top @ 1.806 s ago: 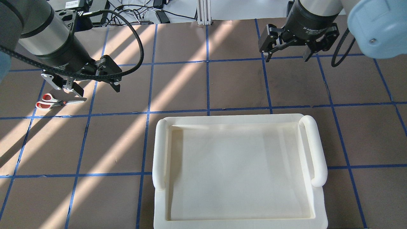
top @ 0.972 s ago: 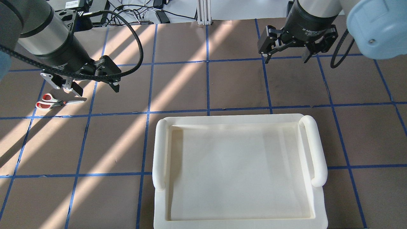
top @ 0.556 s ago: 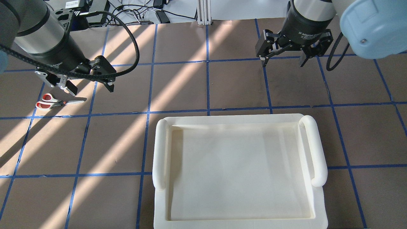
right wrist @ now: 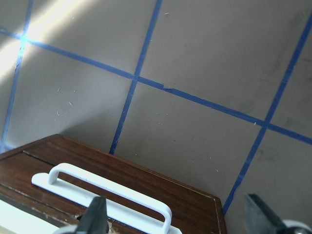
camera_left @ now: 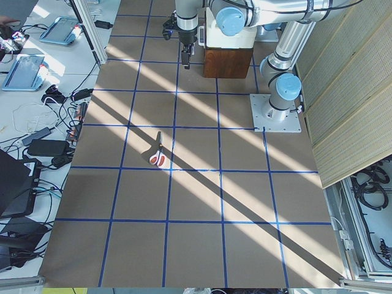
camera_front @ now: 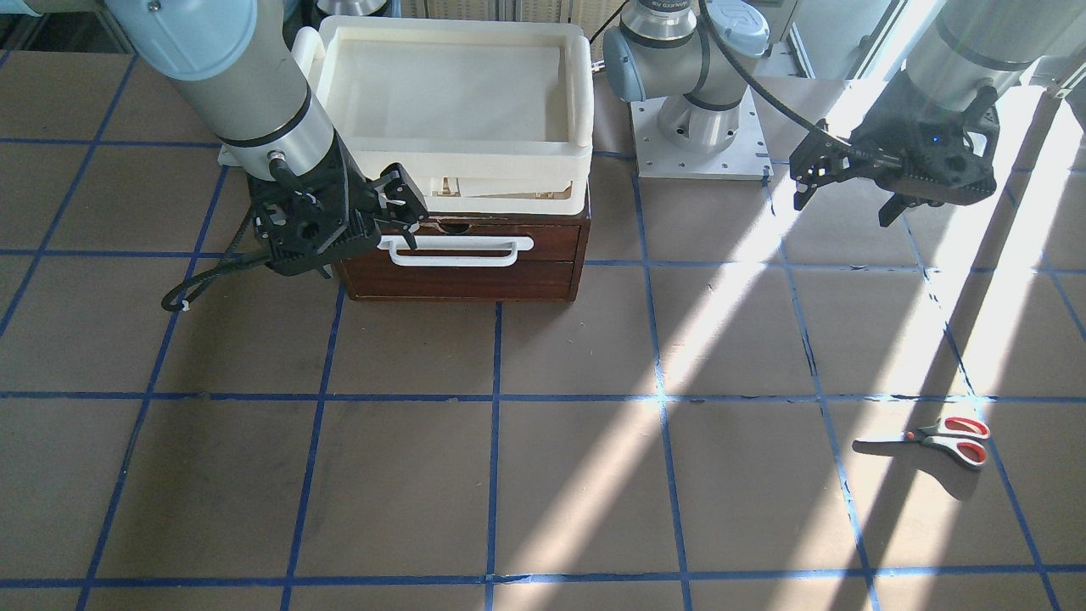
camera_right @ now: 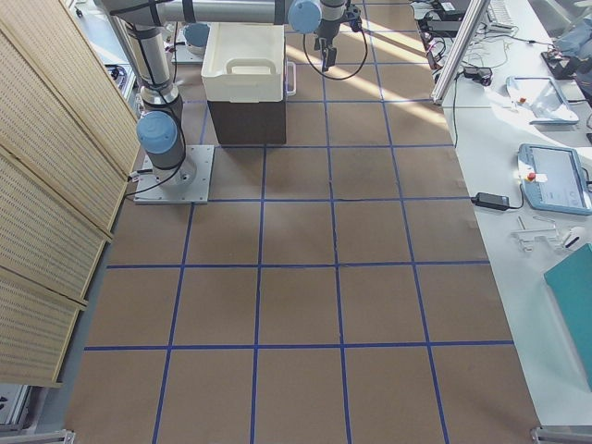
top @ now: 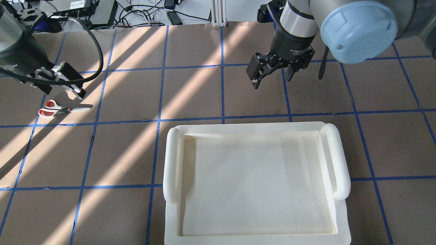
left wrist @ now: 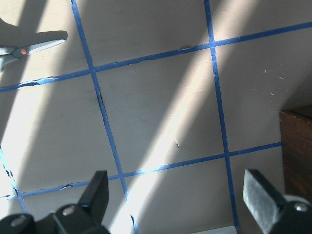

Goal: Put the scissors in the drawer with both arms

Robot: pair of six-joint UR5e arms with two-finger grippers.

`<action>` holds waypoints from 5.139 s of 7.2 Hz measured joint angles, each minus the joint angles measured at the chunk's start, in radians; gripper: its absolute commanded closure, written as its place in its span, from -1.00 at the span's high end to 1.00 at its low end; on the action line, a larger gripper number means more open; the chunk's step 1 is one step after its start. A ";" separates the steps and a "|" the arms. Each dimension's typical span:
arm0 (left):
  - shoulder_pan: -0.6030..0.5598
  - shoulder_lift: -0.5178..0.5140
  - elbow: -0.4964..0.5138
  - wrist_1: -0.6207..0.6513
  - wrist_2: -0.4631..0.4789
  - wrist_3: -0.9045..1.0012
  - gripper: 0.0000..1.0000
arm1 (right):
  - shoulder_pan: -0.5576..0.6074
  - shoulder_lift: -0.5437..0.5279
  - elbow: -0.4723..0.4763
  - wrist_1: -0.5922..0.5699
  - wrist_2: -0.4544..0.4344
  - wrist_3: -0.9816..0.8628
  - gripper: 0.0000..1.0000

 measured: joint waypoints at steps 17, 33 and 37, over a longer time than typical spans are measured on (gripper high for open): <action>0.304 -0.517 -0.017 0.598 0.031 1.538 1.00 | 0.146 0.325 -0.128 0.216 -0.002 -1.071 0.95; 0.307 -0.679 -0.014 0.718 -0.001 1.614 -1.00 | 0.131 0.429 -0.251 0.070 -0.091 -1.104 0.35; 0.300 -0.664 -0.008 0.719 -0.021 1.640 -1.00 | 0.118 0.449 -0.265 -0.005 -0.107 -1.104 0.35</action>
